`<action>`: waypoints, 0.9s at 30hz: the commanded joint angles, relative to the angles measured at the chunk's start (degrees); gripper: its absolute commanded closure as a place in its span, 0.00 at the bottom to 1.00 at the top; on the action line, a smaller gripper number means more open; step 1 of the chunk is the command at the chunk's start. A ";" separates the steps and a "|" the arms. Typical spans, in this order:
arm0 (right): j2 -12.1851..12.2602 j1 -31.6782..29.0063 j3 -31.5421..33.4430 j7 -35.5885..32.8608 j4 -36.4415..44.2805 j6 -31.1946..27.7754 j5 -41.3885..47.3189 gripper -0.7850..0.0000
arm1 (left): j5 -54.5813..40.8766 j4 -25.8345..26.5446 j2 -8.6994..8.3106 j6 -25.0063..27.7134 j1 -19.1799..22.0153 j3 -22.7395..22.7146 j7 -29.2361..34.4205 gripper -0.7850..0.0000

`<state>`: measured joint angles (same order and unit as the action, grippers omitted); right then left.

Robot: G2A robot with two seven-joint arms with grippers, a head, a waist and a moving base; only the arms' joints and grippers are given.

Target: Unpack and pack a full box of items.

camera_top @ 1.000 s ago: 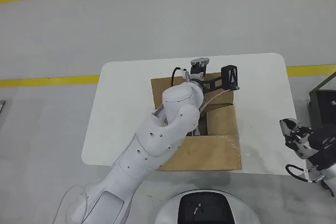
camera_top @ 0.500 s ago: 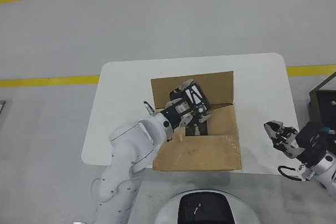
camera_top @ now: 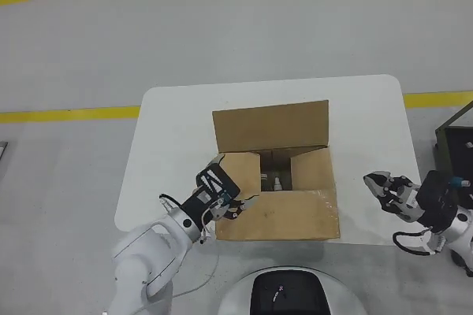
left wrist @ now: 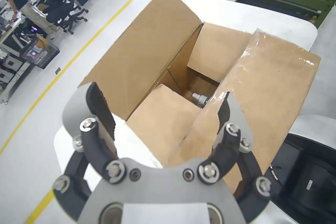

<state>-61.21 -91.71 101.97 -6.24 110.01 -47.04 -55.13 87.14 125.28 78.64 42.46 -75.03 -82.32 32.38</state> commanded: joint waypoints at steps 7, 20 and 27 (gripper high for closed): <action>0.00 0.12 -2.10 -1.69 -1.56 -0.59 7.59 0.97 | -0.41 0.39 -0.63 -3.01 -2.50 -1.12 -4.91 0.00; 1.02 5.52 -8.56 -18.80 -4.71 1.90 25.95 0.58 | -1.88 0.29 -1.29 -6.73 -1.61 0.24 -6.31 0.00; 1.01 6.94 -12.09 -19.87 -5.02 3.01 22.82 0.53 | -0.94 0.42 -1.73 -7.06 -1.25 1.42 -6.12 0.00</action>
<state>-60.20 -84.93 90.23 -25.97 105.05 -44.23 -31.73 86.12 125.67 76.97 35.56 -76.37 -81.08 26.32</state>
